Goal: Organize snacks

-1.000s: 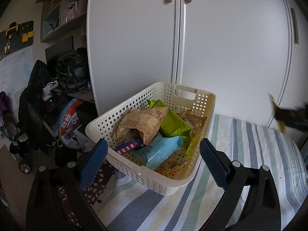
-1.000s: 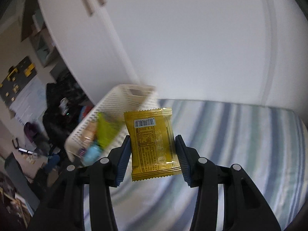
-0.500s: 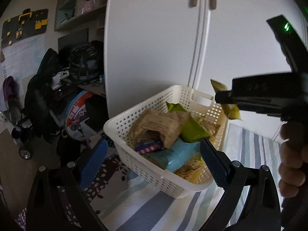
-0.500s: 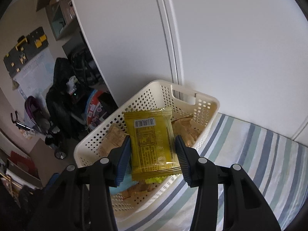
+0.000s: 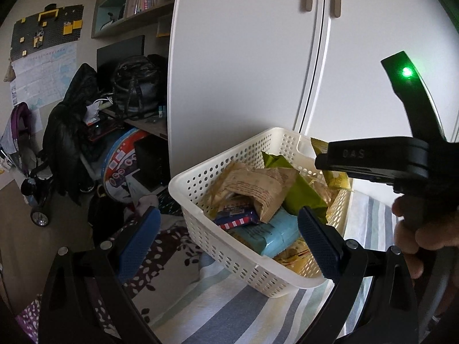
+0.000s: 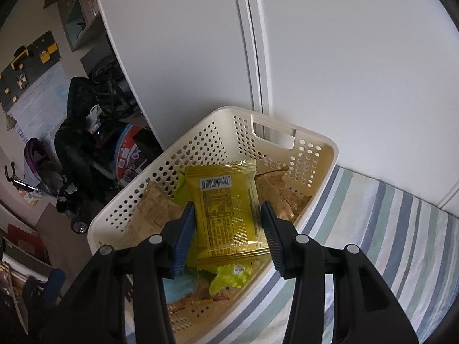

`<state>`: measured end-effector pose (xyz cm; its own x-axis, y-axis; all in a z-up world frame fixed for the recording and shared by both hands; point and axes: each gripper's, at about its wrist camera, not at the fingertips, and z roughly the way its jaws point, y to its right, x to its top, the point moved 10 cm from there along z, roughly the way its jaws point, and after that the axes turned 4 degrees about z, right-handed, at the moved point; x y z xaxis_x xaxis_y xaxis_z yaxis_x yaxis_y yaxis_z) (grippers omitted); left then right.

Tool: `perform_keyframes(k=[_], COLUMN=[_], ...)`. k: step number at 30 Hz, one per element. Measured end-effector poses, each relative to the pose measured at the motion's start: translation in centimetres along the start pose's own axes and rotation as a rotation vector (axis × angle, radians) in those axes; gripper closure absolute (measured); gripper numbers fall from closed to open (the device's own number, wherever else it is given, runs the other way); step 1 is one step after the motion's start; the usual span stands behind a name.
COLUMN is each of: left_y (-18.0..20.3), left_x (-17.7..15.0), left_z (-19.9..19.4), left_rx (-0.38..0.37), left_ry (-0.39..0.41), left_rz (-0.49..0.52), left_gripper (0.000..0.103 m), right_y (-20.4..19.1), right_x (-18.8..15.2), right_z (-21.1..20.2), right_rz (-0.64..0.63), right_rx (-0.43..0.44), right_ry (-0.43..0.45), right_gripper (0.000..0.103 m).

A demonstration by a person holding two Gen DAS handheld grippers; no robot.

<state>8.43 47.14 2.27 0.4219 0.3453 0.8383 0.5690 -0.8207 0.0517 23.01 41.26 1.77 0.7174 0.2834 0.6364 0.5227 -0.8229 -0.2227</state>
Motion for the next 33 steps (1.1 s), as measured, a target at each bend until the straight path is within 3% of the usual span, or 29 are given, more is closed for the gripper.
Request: perform_keyframes(k=[2,15,22,25,29,33], left_y=[-0.1,-0.5,-1.0,-1.4,-2.0,-2.4], left_x=[0.0,0.1,0.4,0.5,0.6,0.8], left_z=[0.1,-0.2,-0.3,-0.4,-0.5,-0.7], left_rx=[-0.001,0.013,0.033,0.051,0.071,0.090], left_ry=[-0.005,0.006,0.019,0.027,0.033,0.041], left_rz=[-0.006,-0.017,-0.024,-0.027,-0.039,-0.047], left_gripper=[0.006,0.006,0.005,0.005,0.003,0.003], right_y=[-0.1,-0.1,-0.9,-1.2,-1.4,-1.6], right_x=[0.2,-0.5,-0.7,-0.8,-1.0,-1.2], right_z=[0.2,-0.5,-1.4,-2.1,-3.3,-4.5], right_rz=[0.011,-0.023,-0.099,-0.123,-0.157,-0.190], right_rx=[0.009,-0.028,-0.113,-0.146,-0.191,-0.235], right_ry=[0.005,0.019,0.057,0.082,0.117,0.152], right_gripper=[0.042,0.041,0.041,0.029,0.028,0.019])
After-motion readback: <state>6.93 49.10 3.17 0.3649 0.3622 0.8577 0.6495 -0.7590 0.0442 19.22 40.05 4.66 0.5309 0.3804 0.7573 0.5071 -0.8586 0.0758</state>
